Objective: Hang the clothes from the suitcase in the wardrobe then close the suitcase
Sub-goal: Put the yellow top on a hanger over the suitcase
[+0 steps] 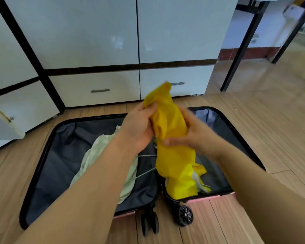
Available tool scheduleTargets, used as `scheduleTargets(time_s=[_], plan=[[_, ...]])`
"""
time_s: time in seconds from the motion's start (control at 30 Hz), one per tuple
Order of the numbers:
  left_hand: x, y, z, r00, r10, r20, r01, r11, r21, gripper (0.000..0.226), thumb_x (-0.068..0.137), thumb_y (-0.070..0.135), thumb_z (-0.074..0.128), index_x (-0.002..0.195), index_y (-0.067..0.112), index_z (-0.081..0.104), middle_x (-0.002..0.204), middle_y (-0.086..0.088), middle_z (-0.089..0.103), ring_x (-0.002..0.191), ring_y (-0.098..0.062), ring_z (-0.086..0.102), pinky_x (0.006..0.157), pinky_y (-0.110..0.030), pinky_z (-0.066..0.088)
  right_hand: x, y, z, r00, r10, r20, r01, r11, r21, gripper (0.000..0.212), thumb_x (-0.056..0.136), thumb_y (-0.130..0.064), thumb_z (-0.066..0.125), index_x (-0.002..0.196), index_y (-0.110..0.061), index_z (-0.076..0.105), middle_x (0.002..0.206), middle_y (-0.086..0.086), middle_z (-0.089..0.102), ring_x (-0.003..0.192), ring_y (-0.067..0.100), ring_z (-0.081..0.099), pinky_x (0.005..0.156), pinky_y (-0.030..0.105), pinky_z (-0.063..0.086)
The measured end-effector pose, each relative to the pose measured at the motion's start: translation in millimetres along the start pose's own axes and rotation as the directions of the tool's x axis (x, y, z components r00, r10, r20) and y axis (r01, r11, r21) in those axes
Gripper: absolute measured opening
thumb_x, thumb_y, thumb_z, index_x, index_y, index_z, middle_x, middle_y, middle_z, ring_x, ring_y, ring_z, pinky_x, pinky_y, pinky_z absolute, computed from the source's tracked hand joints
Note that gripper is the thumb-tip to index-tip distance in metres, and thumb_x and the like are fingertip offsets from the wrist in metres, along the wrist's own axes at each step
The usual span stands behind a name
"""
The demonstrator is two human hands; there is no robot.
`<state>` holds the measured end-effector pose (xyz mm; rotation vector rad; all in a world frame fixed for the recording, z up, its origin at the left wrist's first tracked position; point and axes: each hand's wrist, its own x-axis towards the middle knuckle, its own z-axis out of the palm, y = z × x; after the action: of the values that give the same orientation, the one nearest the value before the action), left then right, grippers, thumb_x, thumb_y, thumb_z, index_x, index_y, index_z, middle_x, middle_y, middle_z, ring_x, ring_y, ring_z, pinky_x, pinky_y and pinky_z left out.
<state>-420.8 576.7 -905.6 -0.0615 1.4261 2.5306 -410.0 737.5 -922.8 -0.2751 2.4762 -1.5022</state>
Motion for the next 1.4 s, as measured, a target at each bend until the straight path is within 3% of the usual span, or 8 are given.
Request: scheduleTargets(time_s=[0.13, 0.3, 0.5, 0.9, 1.1, 1.2, 1.3, 1.4], plan=[[-3.8, 14.9, 3.1, 0.997, 0.073, 0.034, -0.07, 0.995, -0.078, 0.025, 0.101, 0.026, 0.039, 0.116, 0.02, 0.058, 0.107, -0.004, 0.071, 0.096, -0.019, 0.068, 0.084, -0.037, 0.056, 6.4, 8.4, -4.4, 0.934, -0.048, -0.353, -0.128, 0.88, -0.457, 0.018, 0.09, -0.012, 0.055, 0.107, -0.007, 0.059, 0.087, 0.006, 0.06, 0.085, 0.025, 0.057, 0.065, 0.03, 0.039], [-7.9, 0.2, -4.8, 0.999, 0.022, 0.025, -0.028, 0.966, 0.258, 0.068, 0.092, 0.027, 0.054, 0.15, 0.028, 0.018, 0.143, 0.001, 0.045, 0.128, -0.019, 0.047, 0.109, -0.043, 0.034, -4.2, -22.9, -52.9, 0.594, 0.212, -0.776, 0.126, 0.928, 0.35, 0.016, 0.091, -0.013, 0.046, 0.086, -0.013, 0.061, 0.073, -0.001, 0.059, 0.078, 0.02, 0.058, 0.063, 0.03, 0.046], [-14.7, -21.1, 19.7, 0.953, -0.249, 0.174, 0.126, 0.845, 0.52, 0.06, 0.08, 0.005, 0.071, 0.131, 0.026, 0.05, 0.125, 0.0, 0.062, 0.108, -0.019, 0.063, 0.095, -0.038, 0.051, -20.4, -54.5, -50.7, 0.965, 0.132, -0.226, 0.165, 0.365, 0.916, 0.043, 0.096, -0.049, 0.036, 0.111, -0.016, 0.061, 0.109, 0.006, 0.071, 0.098, 0.022, 0.069, 0.078, 0.04, 0.058], [8.9, 2.6, -40.0, 0.873, 0.109, -0.474, 0.038, 0.956, 0.29, 0.021, 0.09, 0.024, 0.061, 0.109, 0.02, 0.069, 0.102, -0.013, 0.07, 0.098, -0.034, 0.065, 0.088, -0.051, 0.052, -20.5, -2.6, -80.9, 0.452, 0.581, -0.677, 0.062, 0.736, 0.674, 0.026, 0.089, -0.038, 0.062, 0.103, -0.016, 0.065, 0.112, -0.004, 0.06, 0.113, 0.022, 0.052, 0.092, 0.04, 0.044], [5.1, 21.8, -32.7, 0.878, 0.229, -0.42, -0.172, 0.97, 0.17, 0.011, 0.093, 0.013, 0.058, 0.094, 0.018, 0.068, 0.093, -0.009, 0.07, 0.09, -0.025, 0.066, 0.078, -0.038, 0.058, -22.0, 1.8, -71.7, 0.939, 0.114, -0.325, -0.111, 0.993, 0.028, 0.046, 0.058, -0.054, 0.082, 0.095, -0.031, 0.069, 0.096, -0.01, 0.06, 0.092, 0.008, 0.055, 0.078, 0.031, 0.045], [0.8, 32.3, -17.7, 0.904, 0.338, -0.262, -0.321, 0.941, 0.105, 0.02, 0.096, 0.007, 0.048, 0.106, 0.013, 0.064, 0.089, -0.005, 0.067, 0.075, -0.014, 0.066, 0.064, -0.027, 0.056, -17.5, 11.1, -65.6, 0.935, 0.155, -0.318, -0.281, 0.872, -0.4, 0.02, 0.076, -0.03, 0.076, 0.082, -0.014, 0.064, 0.081, 0.002, 0.057, 0.077, 0.02, 0.054, 0.065, 0.03, 0.042], [-0.2, 30.6, -4.1, 0.924, 0.379, 0.05, -0.382, 0.908, 0.174, 0.038, 0.095, 0.001, 0.046, 0.129, 0.016, 0.052, 0.106, -0.002, 0.067, 0.092, -0.013, 0.067, 0.076, -0.027, 0.055, -21.8, -8.1, -71.7, 0.839, 0.299, -0.455, -0.119, 0.916, 0.382, 0.011, 0.09, -0.019, 0.058, 0.079, -0.017, 0.058, 0.086, 0.007, 0.065, 0.078, 0.024, 0.066, 0.059, 0.026, 0.053], [1.4, 18.5, 6.3, 0.918, 0.221, 0.329, -0.371, 0.772, 0.516, 0.095, 0.08, 0.017, 0.073, 0.151, 0.029, 0.012, 0.147, 0.004, 0.041, 0.135, -0.011, 0.038, 0.109, -0.041, 0.039, -29.5, -32.7, -96.7, 0.878, 0.345, -0.332, 0.195, 0.376, 0.906, 0.005, 0.09, -0.015, 0.051, 0.085, -0.014, 0.054, 0.072, 0.002, 0.065, 0.058, 0.016, 0.064, 0.048, 0.021, 0.05]])
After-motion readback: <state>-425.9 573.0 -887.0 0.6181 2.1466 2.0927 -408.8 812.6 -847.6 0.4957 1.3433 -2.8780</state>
